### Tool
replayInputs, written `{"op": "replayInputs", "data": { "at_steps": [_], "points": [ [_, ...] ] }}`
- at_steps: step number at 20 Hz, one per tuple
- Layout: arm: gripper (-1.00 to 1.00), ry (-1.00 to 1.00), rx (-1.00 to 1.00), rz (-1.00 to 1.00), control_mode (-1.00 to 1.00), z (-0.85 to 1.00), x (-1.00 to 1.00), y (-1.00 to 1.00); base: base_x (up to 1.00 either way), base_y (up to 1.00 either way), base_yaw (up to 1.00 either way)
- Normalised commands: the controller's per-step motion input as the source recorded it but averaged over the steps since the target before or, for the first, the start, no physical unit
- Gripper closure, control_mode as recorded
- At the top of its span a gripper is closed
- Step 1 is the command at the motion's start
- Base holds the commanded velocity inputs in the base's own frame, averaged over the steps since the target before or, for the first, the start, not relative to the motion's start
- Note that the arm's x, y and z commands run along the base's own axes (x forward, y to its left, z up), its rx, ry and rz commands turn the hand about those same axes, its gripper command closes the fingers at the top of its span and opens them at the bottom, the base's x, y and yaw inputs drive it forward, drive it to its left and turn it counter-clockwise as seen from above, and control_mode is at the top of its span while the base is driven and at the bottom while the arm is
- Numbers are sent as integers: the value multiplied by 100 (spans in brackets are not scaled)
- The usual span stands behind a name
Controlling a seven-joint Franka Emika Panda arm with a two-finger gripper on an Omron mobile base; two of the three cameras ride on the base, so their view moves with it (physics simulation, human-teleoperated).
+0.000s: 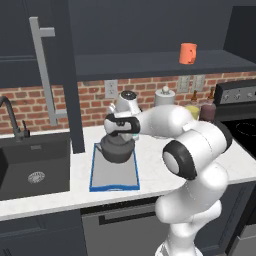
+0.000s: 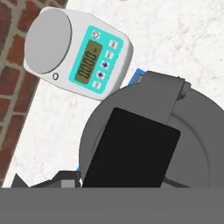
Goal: Pick the kettle from the counter and place it on the tray. Then pick the mug from the cabinet and place it on the tray. Then close the cabinet doors.
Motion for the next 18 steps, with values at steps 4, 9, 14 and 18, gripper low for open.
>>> {"op": "replayInputs", "data": {
  "at_steps": [4,9,14,18],
  "points": [
    [100,0,0,0,-100,-2,17,9,0,0,0],
    [100,0,0,0,-100,-9,9,8,0,0,0],
    [100,0,0,0,-100,-8,8,0,0,0,0],
    [100,0,0,0,-100,-17,0,0,0,0,0]
  ]
}}
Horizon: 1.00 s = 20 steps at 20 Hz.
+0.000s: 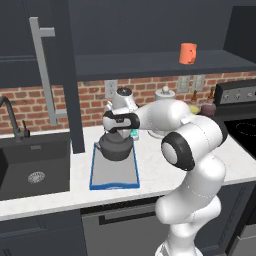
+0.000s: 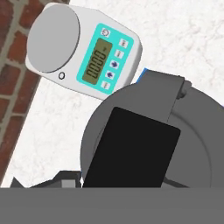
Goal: Pick the kettle from the counter and place it on the tray. Then pick the mug from the cabinet and place it on the tray. Then close the cabinet doors.
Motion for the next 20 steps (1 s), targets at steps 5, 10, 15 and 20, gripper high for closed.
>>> {"op": "replayInputs", "data": {
  "at_steps": [5,10,15,20],
  "points": [
    [-100,0,0,0,-100,-19,-3,0,0,0,0],
    [-100,0,0,0,-100,-4,-16,-4,0,0,0],
    [-100,0,0,0,-100,3,-22,-8,0,0,0],
    [-100,0,0,0,-100,27,-18,-5,0,0,0]
  ]
}}
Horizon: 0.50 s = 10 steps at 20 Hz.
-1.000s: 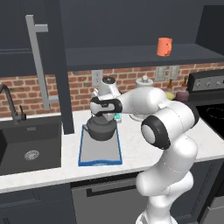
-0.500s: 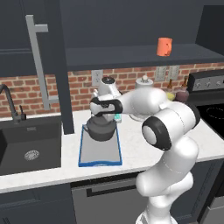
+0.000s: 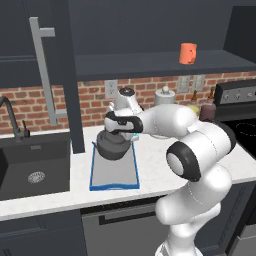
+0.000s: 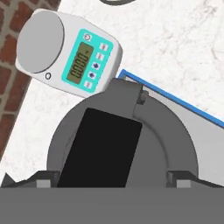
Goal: Pick the kettle from the counter and place it on the tray. Then pick the mug from the cabinet and place it on the tray. Then close the cabinet doors.
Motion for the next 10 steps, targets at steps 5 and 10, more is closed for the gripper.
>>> {"op": "replayInputs", "data": {
  "at_steps": [5,10],
  "points": [
    [-100,3,0,0,-100,24,-1,0,0,0,0],
    [-100,8,-6,0,-100,7,0,0,0,0,0]
  ]
}}
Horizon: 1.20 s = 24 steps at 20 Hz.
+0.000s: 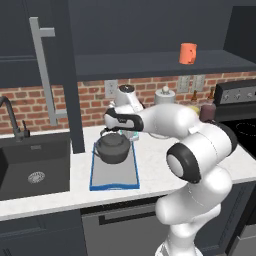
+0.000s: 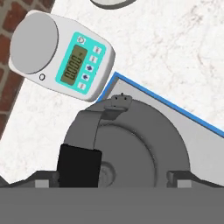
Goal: Pick the kettle from the counter and place it on the tray. Then pick the mug from the cabinet and place it on the tray. Then close the cabinet doors.
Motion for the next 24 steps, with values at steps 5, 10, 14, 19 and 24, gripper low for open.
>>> {"op": "replayInputs", "data": {
  "at_steps": [5,10,14,19,24],
  "points": [
    [-100,6,-13,0,-100,-6,3,0,0,0,0],
    [-100,2,-9,0,-100,-7,1,0,0,0,0],
    [-100,3,0,0,-100,16,-18,-6,0,0,0],
    [-100,1,0,0,-100,28,-39,-13,0,0,0],
    [-100,0,5,0,-100,29,-40,-21,0,0,0]
  ]
}}
